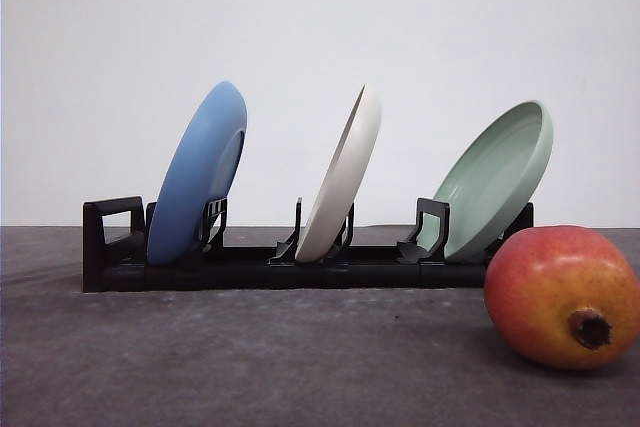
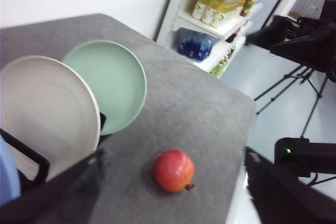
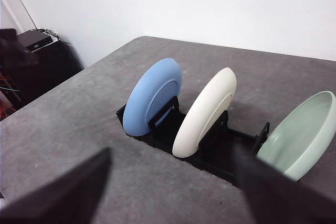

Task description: Place pomegranate in white plate

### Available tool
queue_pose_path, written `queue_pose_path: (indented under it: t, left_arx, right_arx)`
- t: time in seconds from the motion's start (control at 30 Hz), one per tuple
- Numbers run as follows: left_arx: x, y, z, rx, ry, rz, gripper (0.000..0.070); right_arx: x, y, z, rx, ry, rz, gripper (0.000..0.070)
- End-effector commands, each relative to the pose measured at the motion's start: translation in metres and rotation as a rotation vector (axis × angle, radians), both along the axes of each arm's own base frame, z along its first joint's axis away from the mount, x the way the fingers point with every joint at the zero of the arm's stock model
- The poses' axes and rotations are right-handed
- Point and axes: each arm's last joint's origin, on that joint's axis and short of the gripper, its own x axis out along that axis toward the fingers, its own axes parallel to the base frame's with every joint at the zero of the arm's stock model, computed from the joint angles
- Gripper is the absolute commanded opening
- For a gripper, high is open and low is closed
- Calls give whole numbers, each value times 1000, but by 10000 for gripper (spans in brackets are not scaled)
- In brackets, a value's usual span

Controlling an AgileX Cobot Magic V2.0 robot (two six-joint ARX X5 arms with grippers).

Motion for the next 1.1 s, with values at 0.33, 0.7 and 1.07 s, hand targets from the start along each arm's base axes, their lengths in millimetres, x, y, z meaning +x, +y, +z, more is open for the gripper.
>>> queue_pose_path:
  t: [0.33, 0.7, 1.07]
  left_arx:
    - [49, -85, -5, 177, 145, 44, 595]
    - [103, -181, -13, 493, 200, 164, 598]
    - [134, -220, -55, 536, 222, 176, 588]
  right_arx:
    - [-1, 0, 6, 30, 5, -6, 598]
    - [-1, 0, 5, 33, 15, -7, 598]
    - [-1, 0, 5, 39, 21, -8, 598]
